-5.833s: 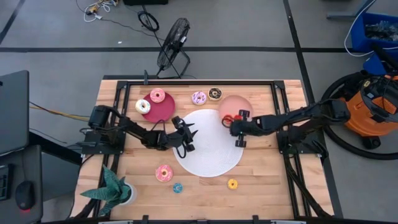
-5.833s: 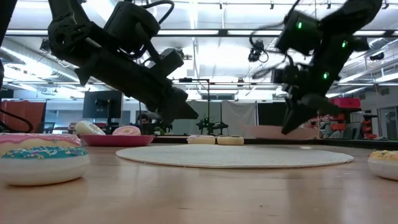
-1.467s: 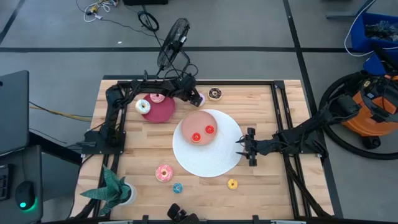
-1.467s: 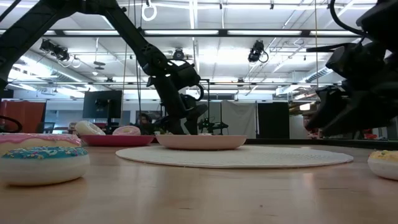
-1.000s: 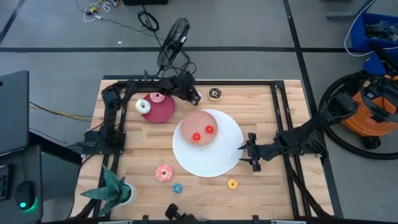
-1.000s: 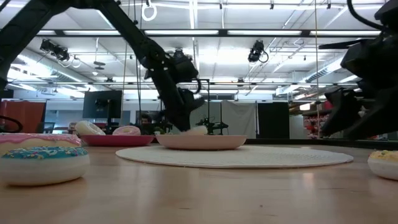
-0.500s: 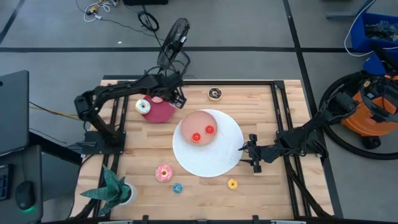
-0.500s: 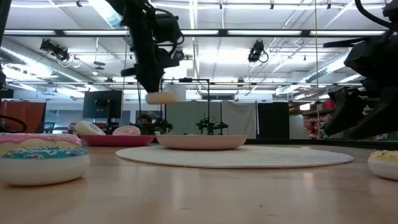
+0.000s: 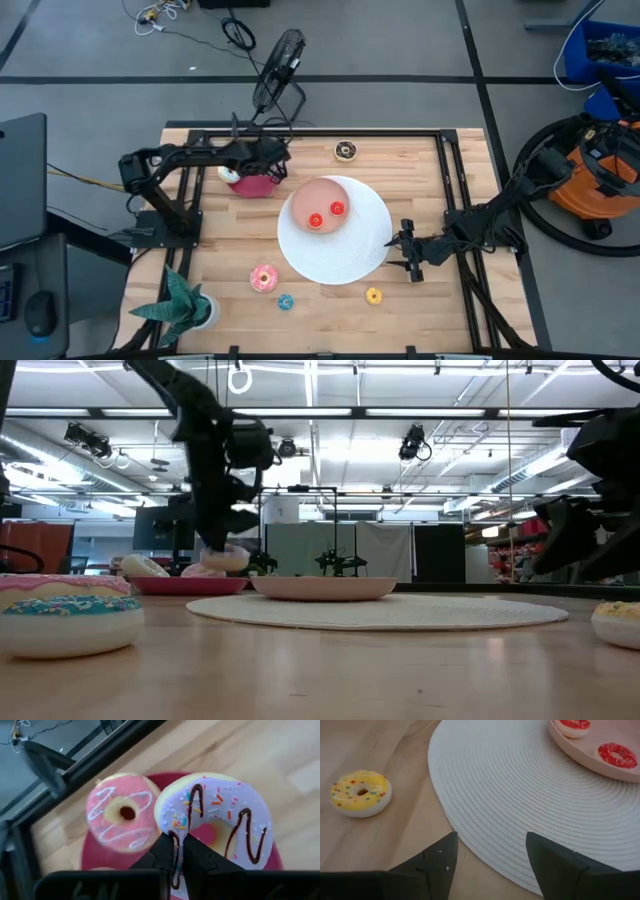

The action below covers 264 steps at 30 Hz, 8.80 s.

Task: Pick & Place donuts
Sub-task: Put the big purple donut on the dark pink plate, then put the small blue donut on the light pink plate, then put the big brown donut on the dark pink plate

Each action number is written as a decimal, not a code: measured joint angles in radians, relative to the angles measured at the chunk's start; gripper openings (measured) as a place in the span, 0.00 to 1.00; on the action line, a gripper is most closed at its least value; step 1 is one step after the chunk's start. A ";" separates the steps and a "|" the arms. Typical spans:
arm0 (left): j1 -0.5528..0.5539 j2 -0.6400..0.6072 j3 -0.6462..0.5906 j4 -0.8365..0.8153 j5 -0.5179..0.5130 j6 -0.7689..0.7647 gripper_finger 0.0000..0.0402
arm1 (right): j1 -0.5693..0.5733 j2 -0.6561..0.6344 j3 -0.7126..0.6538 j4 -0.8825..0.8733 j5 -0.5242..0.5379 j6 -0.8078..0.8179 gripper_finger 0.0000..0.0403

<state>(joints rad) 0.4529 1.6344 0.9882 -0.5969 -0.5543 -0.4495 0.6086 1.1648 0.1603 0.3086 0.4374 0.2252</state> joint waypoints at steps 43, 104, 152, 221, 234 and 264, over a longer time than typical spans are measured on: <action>0.105 -0.084 -0.074 0.157 0.123 0.039 0.59 | 0.000 0.000 0.000 0.002 0.026 -0.005 0.61; -1.172 0.154 -0.016 0.490 0.077 -0.379 0.44 | 0.000 0.000 0.000 0.023 0.045 0.013 0.61; -0.743 0.164 0.082 0.454 -0.071 -0.180 0.02 | 0.000 0.000 0.000 0.035 0.045 0.001 0.61; -0.914 0.047 0.110 0.156 -0.197 -0.216 0.44 | -0.001 0.000 0.000 0.046 0.045 0.042 0.61; -1.104 0.047 -0.168 -0.027 -0.536 -1.044 0.43 | -0.414 0.000 0.203 -0.034 -0.085 -0.182 0.61; -1.013 0.047 -0.228 0.369 -0.542 -0.665 0.29 | -1.259 0.775 1.185 -0.827 -0.426 -0.180 0.75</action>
<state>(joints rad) -0.5606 1.6814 0.7605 -0.2275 -1.0963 -1.1145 -0.6501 1.9400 1.3454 -0.5188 0.0117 0.0452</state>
